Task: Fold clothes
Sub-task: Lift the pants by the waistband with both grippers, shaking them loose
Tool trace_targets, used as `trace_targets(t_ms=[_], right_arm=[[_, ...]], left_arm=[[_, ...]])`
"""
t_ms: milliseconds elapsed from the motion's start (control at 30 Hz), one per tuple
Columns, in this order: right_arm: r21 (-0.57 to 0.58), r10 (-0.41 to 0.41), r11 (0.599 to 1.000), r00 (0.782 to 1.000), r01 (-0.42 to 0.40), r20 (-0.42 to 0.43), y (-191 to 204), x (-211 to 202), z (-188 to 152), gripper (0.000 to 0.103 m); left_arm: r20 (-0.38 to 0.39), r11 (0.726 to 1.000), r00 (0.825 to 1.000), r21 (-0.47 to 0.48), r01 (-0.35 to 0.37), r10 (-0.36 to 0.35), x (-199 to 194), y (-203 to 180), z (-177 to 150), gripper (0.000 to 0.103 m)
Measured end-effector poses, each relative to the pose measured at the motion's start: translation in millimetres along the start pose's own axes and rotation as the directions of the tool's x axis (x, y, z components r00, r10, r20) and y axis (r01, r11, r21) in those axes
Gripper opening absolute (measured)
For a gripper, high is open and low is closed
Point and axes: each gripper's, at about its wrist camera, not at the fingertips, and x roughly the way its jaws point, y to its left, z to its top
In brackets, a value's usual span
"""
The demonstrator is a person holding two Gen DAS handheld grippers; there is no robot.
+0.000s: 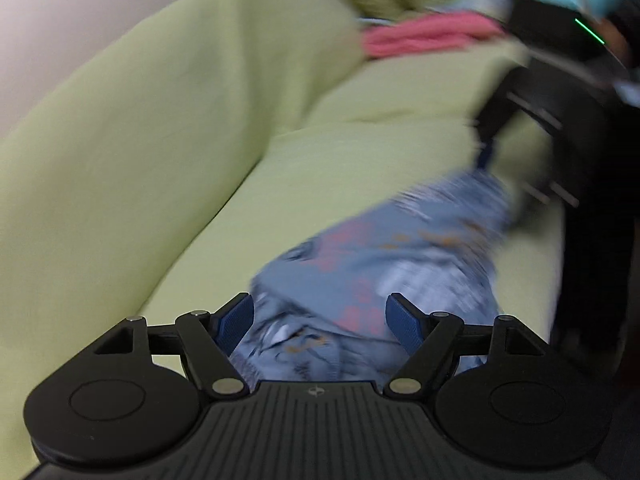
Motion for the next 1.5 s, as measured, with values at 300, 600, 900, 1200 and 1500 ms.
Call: trace_targets(t_ms=[300, 600, 900, 1200, 1500], right_arm=[[0.253, 0.084, 0.964, 0.996, -0.082, 0.003, -69, 5, 54, 0.01], [0.406, 0.134, 0.906, 0.991, -0.121, -0.004, -112, 45, 76, 0.01], [0.555, 0.07, 0.822, 0.989, -0.133, 0.133, -117, 29, 32, 0.048], [0.516, 0.01, 0.85, 0.982, -0.107, 0.187, -64, 23, -3, 0.067], [0.368, 0.039, 0.926, 0.992, -0.081, 0.121, -50, 74, -1, 0.025]], left_arm=[[0.081, 0.906, 0.992, 0.42, 0.051, -0.093, 16, -51, 19, 0.066], [0.045, 0.875, 0.997, 0.483, 0.032, -0.061, 53, -65, 28, 0.042], [0.051, 0.975, 0.995, -0.199, 0.095, -0.087, 41, 39, 48, 0.004], [0.056, 0.838, 0.998, -0.545, 0.009, 0.025, 34, 144, 28, 0.004], [0.066, 0.819, 0.998, -0.572, 0.052, -0.017, 59, 174, 7, 0.004]])
